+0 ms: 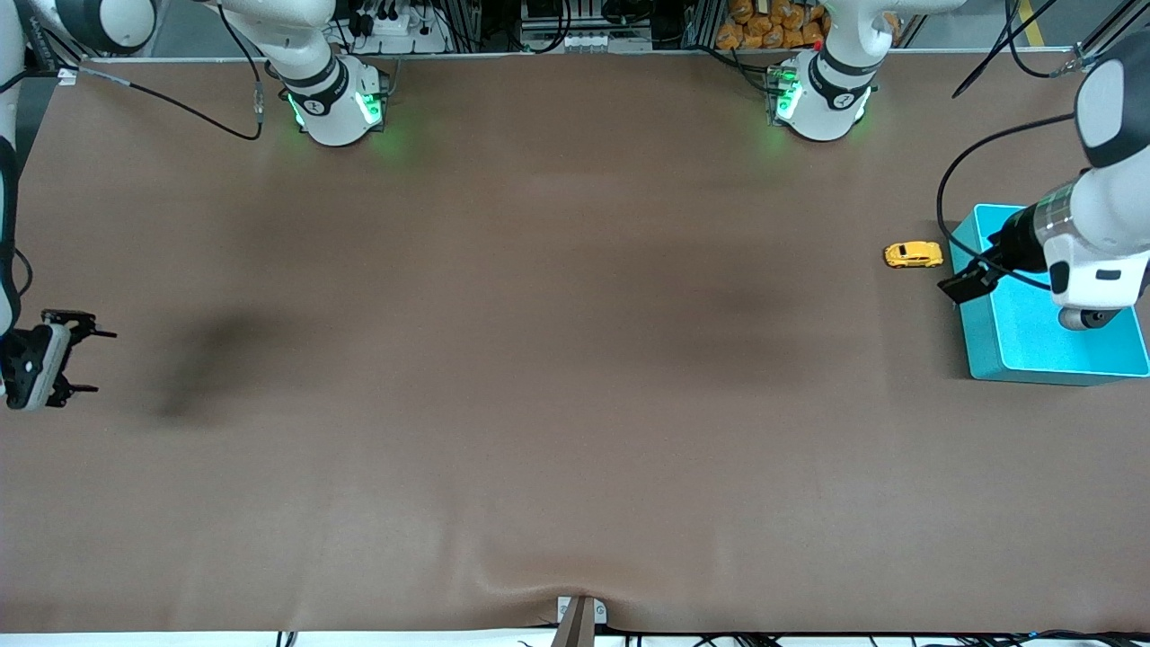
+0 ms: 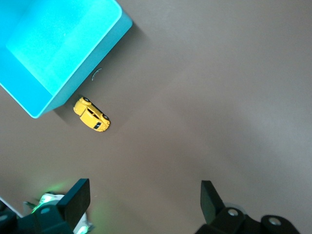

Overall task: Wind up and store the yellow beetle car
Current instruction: 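Move the left gripper toward the car while the right gripper withdraws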

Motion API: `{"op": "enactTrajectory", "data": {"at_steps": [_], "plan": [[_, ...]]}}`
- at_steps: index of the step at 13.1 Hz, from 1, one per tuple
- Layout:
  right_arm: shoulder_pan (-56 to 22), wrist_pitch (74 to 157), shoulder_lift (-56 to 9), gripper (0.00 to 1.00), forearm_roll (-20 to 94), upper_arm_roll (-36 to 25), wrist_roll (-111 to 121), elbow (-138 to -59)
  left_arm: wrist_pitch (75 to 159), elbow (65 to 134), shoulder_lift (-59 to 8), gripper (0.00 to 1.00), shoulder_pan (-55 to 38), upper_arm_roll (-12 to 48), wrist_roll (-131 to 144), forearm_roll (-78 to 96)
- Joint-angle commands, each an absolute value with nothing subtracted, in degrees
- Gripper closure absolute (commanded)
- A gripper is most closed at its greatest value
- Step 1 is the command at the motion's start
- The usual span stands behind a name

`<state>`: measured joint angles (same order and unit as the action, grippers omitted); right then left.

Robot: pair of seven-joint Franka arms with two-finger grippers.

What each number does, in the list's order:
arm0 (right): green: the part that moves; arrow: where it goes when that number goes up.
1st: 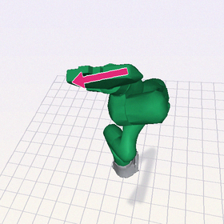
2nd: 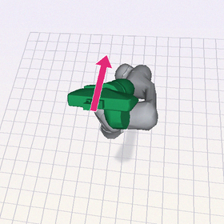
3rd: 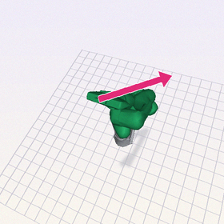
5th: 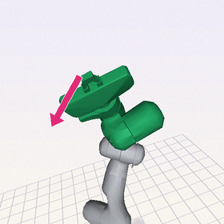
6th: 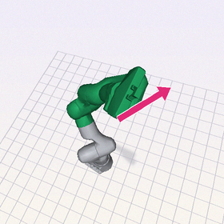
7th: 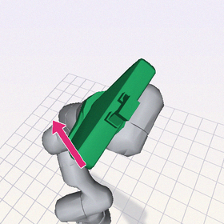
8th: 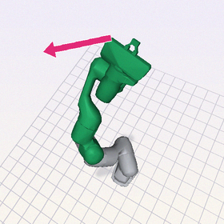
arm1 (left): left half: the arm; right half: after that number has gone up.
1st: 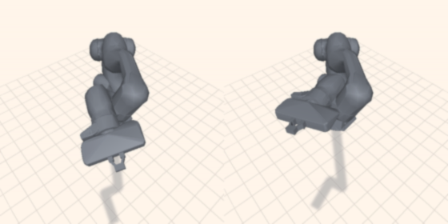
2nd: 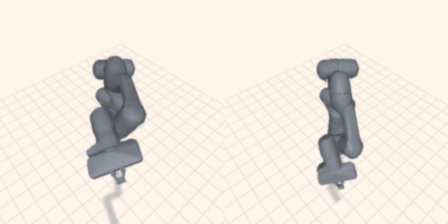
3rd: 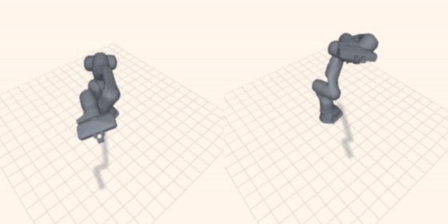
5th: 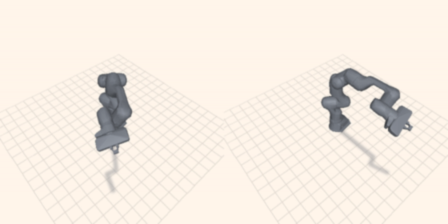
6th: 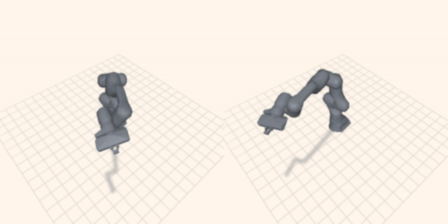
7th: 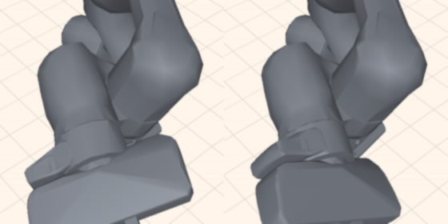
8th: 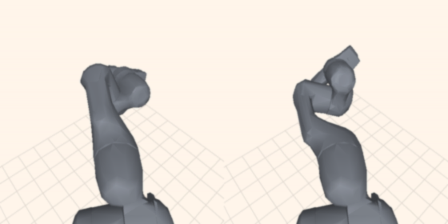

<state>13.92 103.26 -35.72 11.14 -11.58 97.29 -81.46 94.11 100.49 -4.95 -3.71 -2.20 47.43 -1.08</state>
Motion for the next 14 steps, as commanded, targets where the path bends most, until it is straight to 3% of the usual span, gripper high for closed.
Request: {"op": "enactTrajectory", "data": {"at_steps": [1,8,14], "plan": [[9.42,101.25,-32.09,0.0,12.48,-11.95,85.48,-81.56,98.78,106.77,-3.78,0.0,-1.5,-1.85,50.97,-0.88],[-1.04,98.7,-25.5,0.0,12.39,-11.95,50.32,-81.21,110.28,121.97,-3.78,0.0,1.93,-1.85,63.43,-5.54],[-2.72,97.12,-24.79,0.0,11.51,-12.3,39.47,-79.28,123.9,131.9,-3.87,0.0,8.6,-1.85,68.03,-5.54]]}}
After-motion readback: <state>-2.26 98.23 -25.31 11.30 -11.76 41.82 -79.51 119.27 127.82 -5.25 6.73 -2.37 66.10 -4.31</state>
